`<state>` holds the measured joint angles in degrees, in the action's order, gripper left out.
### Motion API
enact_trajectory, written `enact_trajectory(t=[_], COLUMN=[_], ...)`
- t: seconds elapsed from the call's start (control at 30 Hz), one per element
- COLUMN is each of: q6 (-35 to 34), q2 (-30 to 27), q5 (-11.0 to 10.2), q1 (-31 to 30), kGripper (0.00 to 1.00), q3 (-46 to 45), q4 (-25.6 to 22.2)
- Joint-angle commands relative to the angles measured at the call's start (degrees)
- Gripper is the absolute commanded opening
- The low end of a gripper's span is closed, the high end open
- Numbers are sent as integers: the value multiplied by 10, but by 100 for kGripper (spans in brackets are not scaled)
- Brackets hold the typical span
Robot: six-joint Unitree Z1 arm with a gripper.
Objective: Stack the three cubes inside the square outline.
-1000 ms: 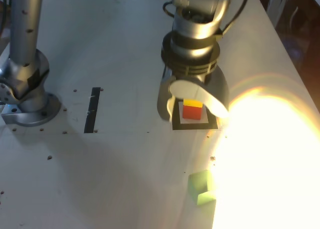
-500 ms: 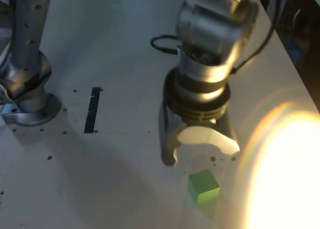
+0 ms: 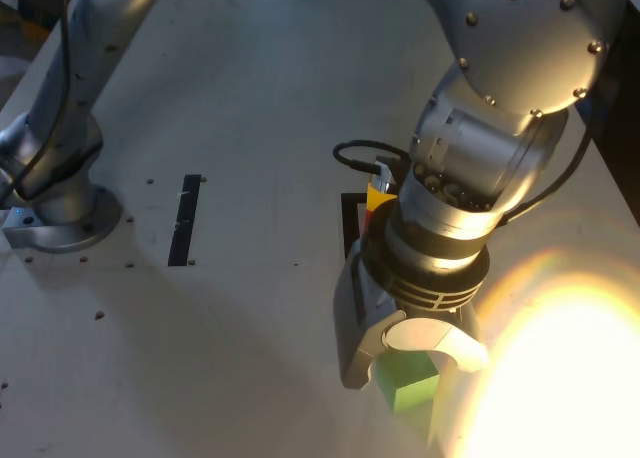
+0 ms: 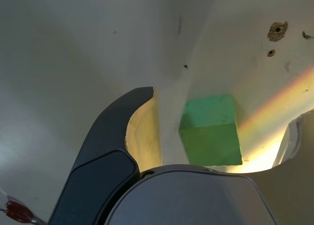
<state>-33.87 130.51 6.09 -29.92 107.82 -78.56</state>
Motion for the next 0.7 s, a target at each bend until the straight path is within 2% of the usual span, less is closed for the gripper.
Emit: enact_trajectory(t=[0.0,0.1,0.2,0.37,0.53,0.6,0.67], q6=[6,16,20,20,20,21,24], q2=[7,11,11,11,11,10,8], q5=[4,7,7,6,4,4,4], q1=[4,7,8,9,10,11,12], kGripper=[91,89,83,68,58,52,35], q3=[-7,-16,-22,-25,-24,-24,-24], q4=[11,35,47,47,46,45,46])
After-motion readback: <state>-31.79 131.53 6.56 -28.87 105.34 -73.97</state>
